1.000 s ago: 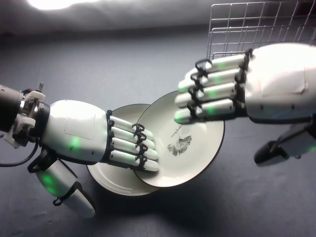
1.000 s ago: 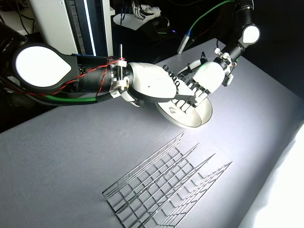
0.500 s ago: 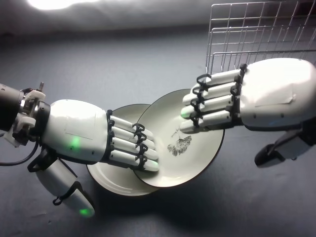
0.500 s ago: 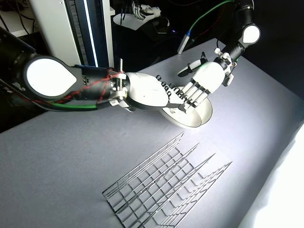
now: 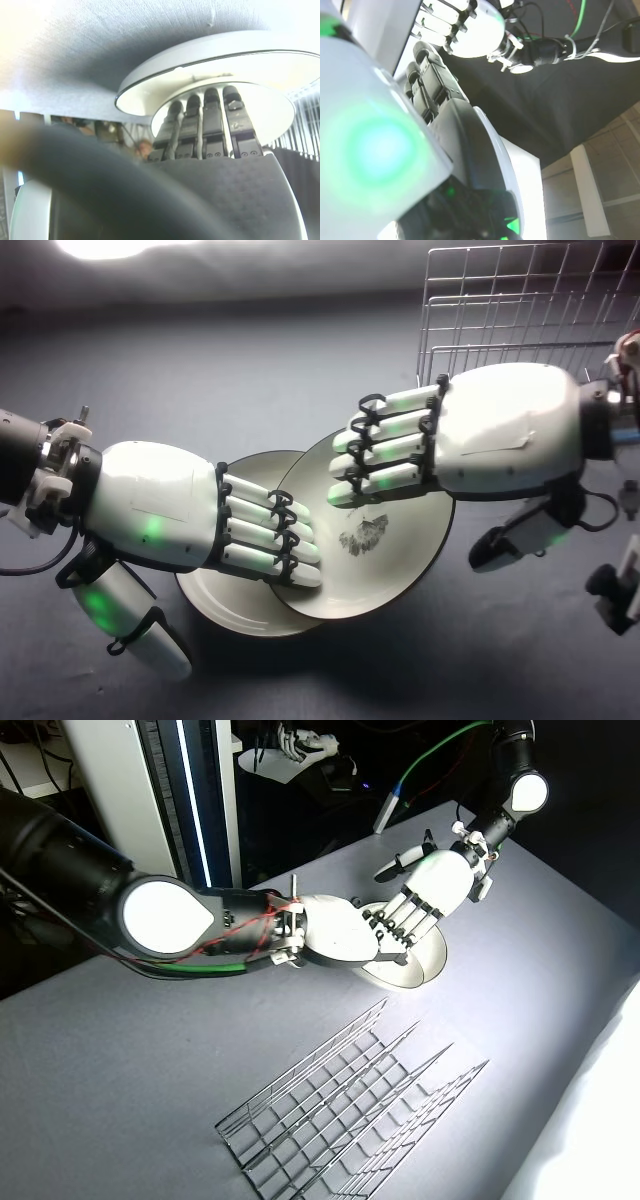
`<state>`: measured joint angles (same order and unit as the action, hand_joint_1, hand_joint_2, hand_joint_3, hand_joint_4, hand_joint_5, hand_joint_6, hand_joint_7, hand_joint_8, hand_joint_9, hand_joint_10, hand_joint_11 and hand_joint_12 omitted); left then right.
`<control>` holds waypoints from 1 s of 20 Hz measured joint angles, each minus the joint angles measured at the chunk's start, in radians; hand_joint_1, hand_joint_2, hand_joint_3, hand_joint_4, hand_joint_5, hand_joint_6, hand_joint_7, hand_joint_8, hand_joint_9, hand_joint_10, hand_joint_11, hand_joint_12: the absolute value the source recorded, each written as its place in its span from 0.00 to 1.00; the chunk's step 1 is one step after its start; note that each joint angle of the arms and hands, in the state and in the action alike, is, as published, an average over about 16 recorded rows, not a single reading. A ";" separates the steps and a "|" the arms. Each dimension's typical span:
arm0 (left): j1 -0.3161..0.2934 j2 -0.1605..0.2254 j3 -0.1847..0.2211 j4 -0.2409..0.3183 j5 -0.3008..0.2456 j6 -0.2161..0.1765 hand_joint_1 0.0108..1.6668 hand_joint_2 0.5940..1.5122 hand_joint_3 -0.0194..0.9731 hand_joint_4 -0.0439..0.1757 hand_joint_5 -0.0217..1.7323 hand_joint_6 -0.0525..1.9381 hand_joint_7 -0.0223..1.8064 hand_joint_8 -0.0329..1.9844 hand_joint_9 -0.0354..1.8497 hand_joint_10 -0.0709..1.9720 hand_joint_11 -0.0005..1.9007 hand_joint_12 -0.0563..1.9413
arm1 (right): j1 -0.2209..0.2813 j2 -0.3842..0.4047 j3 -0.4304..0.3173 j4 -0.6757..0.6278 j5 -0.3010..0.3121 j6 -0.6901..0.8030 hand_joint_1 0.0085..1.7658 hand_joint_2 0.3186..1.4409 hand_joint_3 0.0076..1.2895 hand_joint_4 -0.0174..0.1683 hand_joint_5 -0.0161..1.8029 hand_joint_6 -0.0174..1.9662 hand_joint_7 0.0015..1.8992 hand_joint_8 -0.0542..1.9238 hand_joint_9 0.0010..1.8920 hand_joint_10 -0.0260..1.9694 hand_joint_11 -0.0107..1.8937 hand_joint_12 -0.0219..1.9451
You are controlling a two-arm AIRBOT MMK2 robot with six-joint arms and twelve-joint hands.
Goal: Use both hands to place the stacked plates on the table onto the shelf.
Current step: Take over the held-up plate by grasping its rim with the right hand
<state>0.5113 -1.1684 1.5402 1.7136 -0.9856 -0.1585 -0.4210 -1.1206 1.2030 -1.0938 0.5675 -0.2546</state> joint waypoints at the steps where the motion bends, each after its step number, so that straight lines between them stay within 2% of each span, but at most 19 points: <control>1: 0.000 0.000 0.001 0.000 0.000 0.000 0.00 0.60 0.02 0.19 0.00 0.01 0.00 0.00 0.02 0.03 0.01 0.04 | 0.000 -0.012 0.009 0.000 -0.001 -0.001 0.58 0.54 0.01 0.11 0.13 0.02 0.10 0.03 0.08 0.02 0.01 0.27; 5: -0.002 -0.001 0.003 0.002 -0.001 0.000 0.00 0.60 0.02 0.19 0.00 0.01 0.00 0.00 0.02 0.03 0.01 0.04 | 0.001 -0.050 0.035 0.002 0.000 -0.003 0.60 0.55 0.01 0.11 0.19 0.03 0.17 0.04 0.14 0.04 0.02 0.40; 7: -0.003 -0.001 0.004 0.003 -0.002 0.000 0.00 0.60 0.02 0.19 0.00 0.01 0.00 0.00 0.02 0.03 0.01 0.04 | 0.002 -0.063 0.044 0.004 0.003 -0.005 0.61 0.56 0.01 0.10 0.24 0.07 0.21 0.06 0.19 0.08 0.05 0.48; 15: -0.031 0.002 0.011 0.010 -0.004 -0.011 0.00 0.61 0.02 0.20 0.01 0.02 0.01 0.01 0.03 0.04 0.01 0.04 | 0.006 -0.079 0.052 0.011 0.021 -0.010 0.66 0.58 0.01 0.07 0.40 0.26 0.41 0.20 0.39 0.38 0.19 0.73; 20: -0.080 0.023 0.016 0.009 -0.004 -0.023 0.00 0.61 0.02 0.20 0.01 0.02 0.01 0.01 0.03 0.04 0.01 0.04 | 0.015 -0.075 0.046 0.015 0.033 -0.012 0.69 0.58 0.00 0.05 0.46 0.38 0.48 0.30 0.47 0.55 0.27 0.78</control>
<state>0.4313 -1.1453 1.5565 1.7230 -0.9897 -0.1815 -0.4060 -1.1952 1.2485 -1.0792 0.6000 -0.2661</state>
